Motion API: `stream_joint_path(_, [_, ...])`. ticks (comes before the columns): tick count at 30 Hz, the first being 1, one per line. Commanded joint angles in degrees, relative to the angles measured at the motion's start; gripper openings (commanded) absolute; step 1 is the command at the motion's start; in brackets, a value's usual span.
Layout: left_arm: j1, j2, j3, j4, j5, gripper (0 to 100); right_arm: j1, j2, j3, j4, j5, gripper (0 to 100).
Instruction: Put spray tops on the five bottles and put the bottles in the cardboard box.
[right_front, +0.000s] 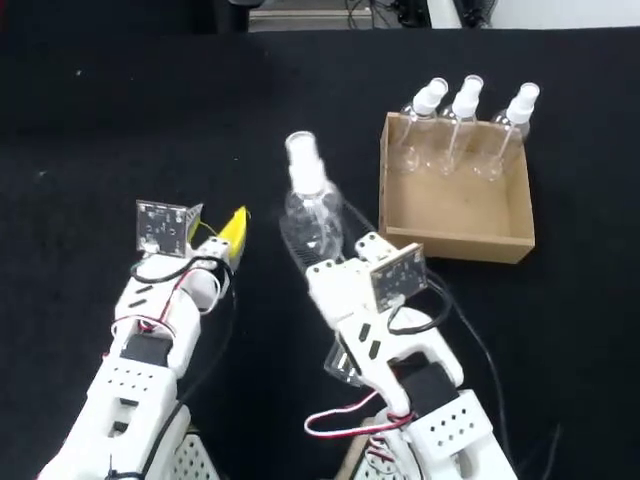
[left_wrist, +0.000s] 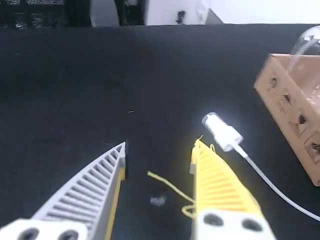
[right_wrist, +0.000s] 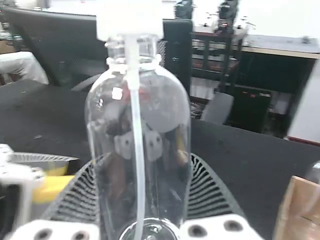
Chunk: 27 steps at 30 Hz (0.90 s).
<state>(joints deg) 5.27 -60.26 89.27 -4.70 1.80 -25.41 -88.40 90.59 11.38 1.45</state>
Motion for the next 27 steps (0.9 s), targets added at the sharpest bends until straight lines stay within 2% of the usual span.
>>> stream_joint_path(1, [1.45,0.00,1.63,-1.67,-0.26,21,4.48,-1.27,-0.57,-1.85,-0.35,1.1])
stream_joint_path(7, [1.63,0.00,3.12,-1.58,-0.18,21,9.14,-1.36,-2.51,-1.76,-0.35,1.1])
stream_joint_path(10, [1.63,0.00,3.12,-1.49,-0.18,21,14.24,-1.45,-5.58,-1.32,-0.35,1.1])
stream_joint_path(15, [1.71,0.00,3.12,-1.58,-0.18,21,28.84,-1.45,-11.65,8.00,4.84,1.1])
stream_joint_path(20, [2.86,0.00,3.12,-1.67,-0.53,21,44.04,-1.54,-15.43,18.81,5.63,1.5])
stream_joint_path(24, [5.05,0.09,3.21,-1.32,-0.62,21,56.26,-1.36,-14.20,17.49,5.80,1.5])
stream_joint_path(27, [4.88,0.09,3.21,-1.32,-0.62,21,62.42,-0.92,-9.98,8.53,10.37,1.5])
